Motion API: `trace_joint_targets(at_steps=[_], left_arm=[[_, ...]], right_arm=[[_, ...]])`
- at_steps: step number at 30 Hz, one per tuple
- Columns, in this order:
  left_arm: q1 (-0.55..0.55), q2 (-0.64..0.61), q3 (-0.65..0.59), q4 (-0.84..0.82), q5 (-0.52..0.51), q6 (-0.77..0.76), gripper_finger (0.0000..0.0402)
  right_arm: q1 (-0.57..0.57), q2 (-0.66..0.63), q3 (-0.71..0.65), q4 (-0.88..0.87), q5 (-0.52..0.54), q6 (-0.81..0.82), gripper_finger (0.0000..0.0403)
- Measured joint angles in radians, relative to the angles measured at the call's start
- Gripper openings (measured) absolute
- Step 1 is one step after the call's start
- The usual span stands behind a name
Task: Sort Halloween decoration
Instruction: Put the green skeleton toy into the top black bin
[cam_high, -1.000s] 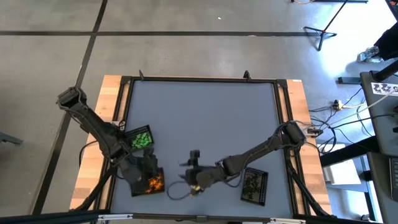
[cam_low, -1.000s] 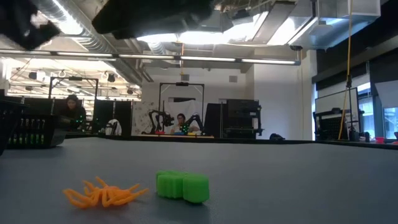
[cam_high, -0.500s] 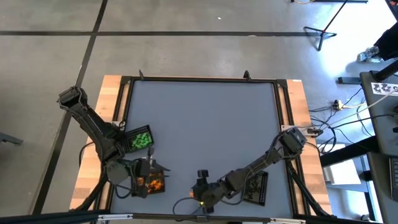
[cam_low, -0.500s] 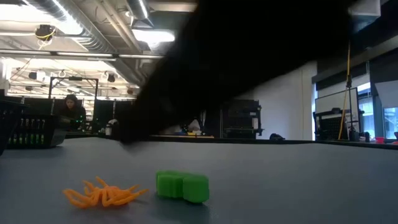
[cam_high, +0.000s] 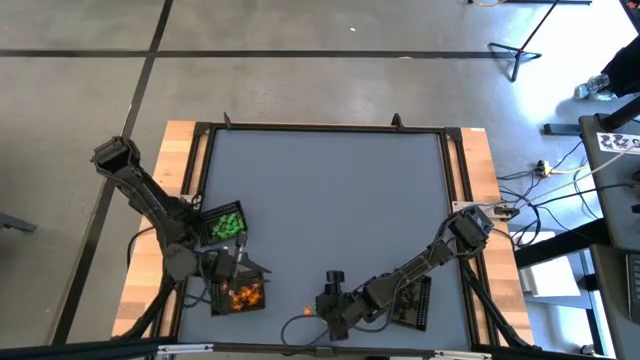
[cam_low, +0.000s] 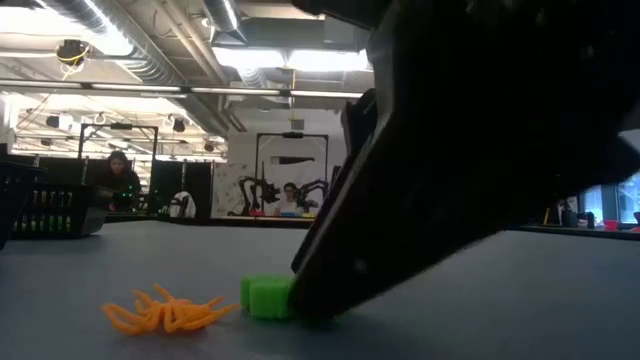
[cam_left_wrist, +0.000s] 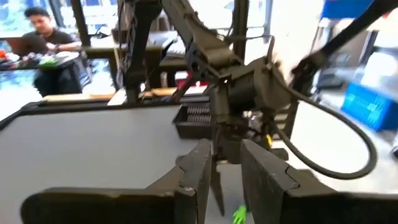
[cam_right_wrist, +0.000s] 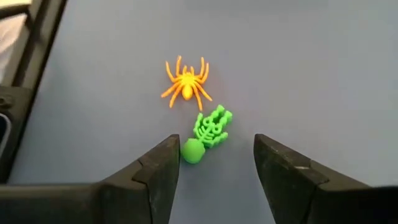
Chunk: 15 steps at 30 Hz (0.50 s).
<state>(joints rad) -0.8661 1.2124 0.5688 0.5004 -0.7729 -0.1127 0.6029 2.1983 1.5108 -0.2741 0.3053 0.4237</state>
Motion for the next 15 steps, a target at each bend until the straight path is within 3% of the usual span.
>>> trace_joint_targets(at_steps=[5, 9, 15], left_arm=[[0.000, -0.046, -0.129, 0.229, 0.023, 0.042, 0.0080], [0.002, -0.075, -0.168, 0.274, 0.023, 0.045, 0.0080], [0.002, -0.077, -0.171, 0.274, 0.025, 0.044, 0.0080]], right_arm=[[0.000, 0.000, 0.000, -0.001, 0.000, 0.003, 0.0202], [0.000, 0.000, 0.000, 0.000, 0.020, 0.003, 0.0196], [-0.001, 0.000, 0.000, -0.030, 0.024, 0.016, 0.0133]])
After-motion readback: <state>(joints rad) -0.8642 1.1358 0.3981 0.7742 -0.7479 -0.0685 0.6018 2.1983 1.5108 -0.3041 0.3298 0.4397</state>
